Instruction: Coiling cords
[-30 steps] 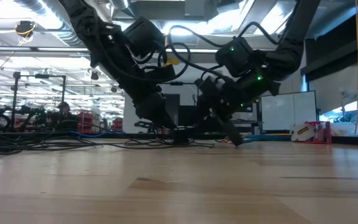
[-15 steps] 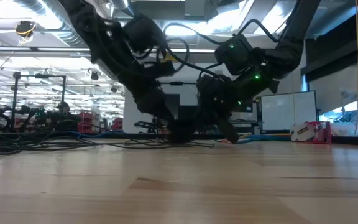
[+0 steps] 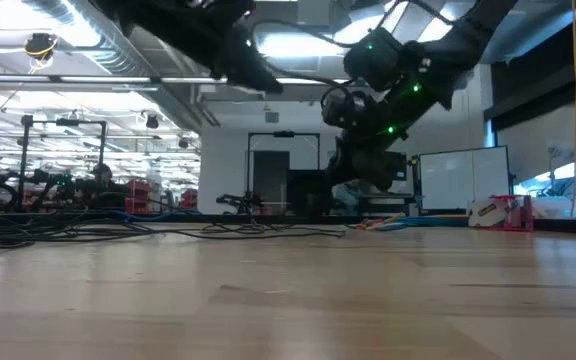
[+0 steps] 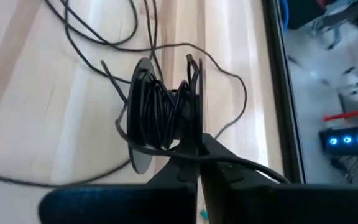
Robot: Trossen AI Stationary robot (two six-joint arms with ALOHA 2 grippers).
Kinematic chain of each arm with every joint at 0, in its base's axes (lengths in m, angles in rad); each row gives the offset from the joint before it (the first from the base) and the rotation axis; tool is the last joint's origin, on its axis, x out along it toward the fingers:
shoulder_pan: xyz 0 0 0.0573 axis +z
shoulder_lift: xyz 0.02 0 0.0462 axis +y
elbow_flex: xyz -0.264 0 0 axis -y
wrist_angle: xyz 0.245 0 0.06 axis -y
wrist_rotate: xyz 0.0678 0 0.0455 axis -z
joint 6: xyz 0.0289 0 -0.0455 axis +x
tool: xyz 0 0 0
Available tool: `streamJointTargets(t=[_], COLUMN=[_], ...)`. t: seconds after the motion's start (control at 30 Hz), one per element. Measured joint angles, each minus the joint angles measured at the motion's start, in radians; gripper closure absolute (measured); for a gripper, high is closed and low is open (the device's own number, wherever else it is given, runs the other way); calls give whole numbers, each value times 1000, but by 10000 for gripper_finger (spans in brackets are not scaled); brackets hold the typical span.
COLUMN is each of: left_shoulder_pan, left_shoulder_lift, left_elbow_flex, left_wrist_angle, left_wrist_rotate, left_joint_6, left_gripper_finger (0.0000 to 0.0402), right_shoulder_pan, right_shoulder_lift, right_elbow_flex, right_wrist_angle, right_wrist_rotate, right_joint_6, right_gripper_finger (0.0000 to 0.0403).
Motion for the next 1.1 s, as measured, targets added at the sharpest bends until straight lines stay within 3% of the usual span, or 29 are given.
streamJointTargets(t=[0.23,0.37,0.53,0.67,0.97,1.1], left_shoulder_pan=[30,54,73,80,130,153], left_shoulder_lift=[5,7,33,110,242,270], left_elbow_flex=[1,1,-2,-3,-3,-2], left_wrist_angle=[138,99,31,17,166,173], left_wrist_rotate=[1,28,207,222,225,318], left_joint_6=[48,16,-1,36,67,48], left_gripper_finger=[234,234,234,234,234,234], right_shoulder_pan=[-41,-55,-52,-52,-52,-52], right_shoulder_lift=[-66,-88,-101,-101,-101,-100], right_elbow_flex=[113,175,175,172,171,170], right_wrist_angle=[-347,-496,-490,-439,-394,-383], right_wrist_rotate=[2,-2,-118,-180,-208,-222], right_joint_6=[44,89,93,91,79,79], right_gripper_finger=[400,400,400,401,401,401])
